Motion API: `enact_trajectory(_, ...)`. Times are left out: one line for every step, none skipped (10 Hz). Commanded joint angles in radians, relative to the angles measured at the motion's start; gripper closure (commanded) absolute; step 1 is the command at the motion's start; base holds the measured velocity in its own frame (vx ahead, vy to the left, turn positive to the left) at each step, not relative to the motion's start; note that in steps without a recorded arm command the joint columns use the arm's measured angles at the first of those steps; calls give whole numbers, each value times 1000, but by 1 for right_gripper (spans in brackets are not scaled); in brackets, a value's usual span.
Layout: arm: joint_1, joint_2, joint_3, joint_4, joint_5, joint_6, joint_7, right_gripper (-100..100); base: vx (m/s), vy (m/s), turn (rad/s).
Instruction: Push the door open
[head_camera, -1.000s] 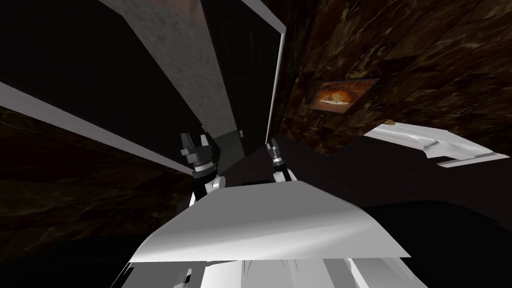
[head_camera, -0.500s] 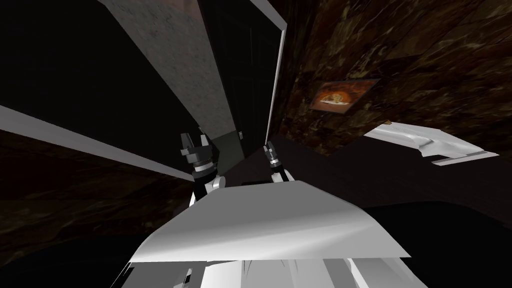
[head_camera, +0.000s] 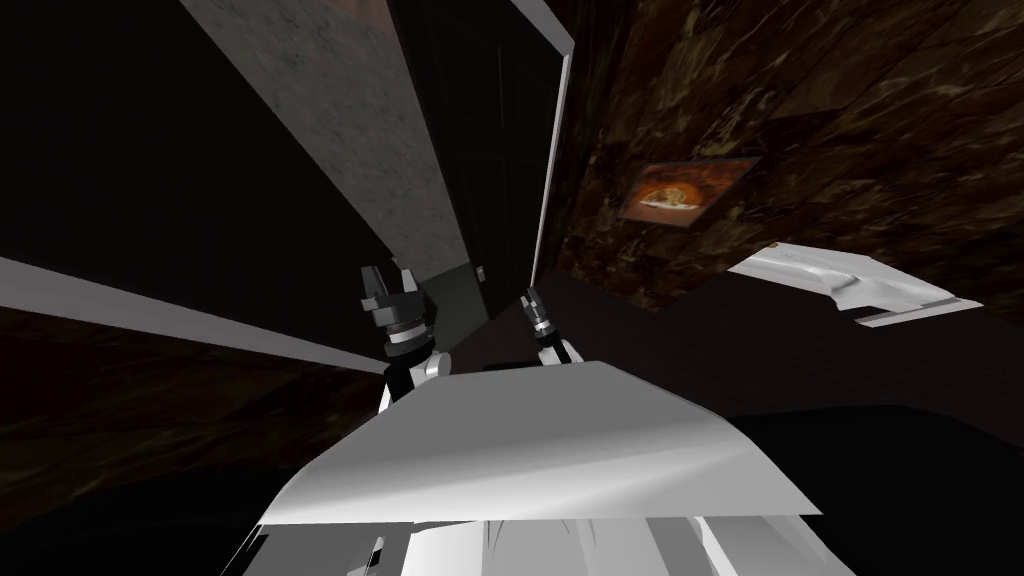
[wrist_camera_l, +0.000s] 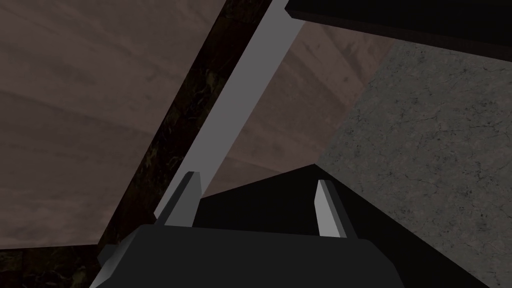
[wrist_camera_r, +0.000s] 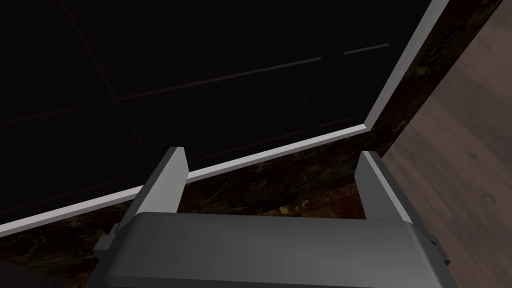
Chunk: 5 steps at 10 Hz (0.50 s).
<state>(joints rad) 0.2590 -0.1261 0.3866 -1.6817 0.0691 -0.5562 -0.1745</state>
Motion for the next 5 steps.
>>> enact_trajectory(-15,-5,15,33,-1,-10,-3,-100,94,22,-47)
enact_trajectory(-22,-7,26,53,-1,-15,-4,-100,102,32,-38)
enact_trajectory(-30,-8,36,73,-2,-21,-4,-100,101,32,-39)
enact_trajectory(-38,-10,46,93,-2,-26,-5,-100,97,44,-39)
enact_trajectory(-46,-12,56,113,-2,-32,-6,-100,88,46,-38)
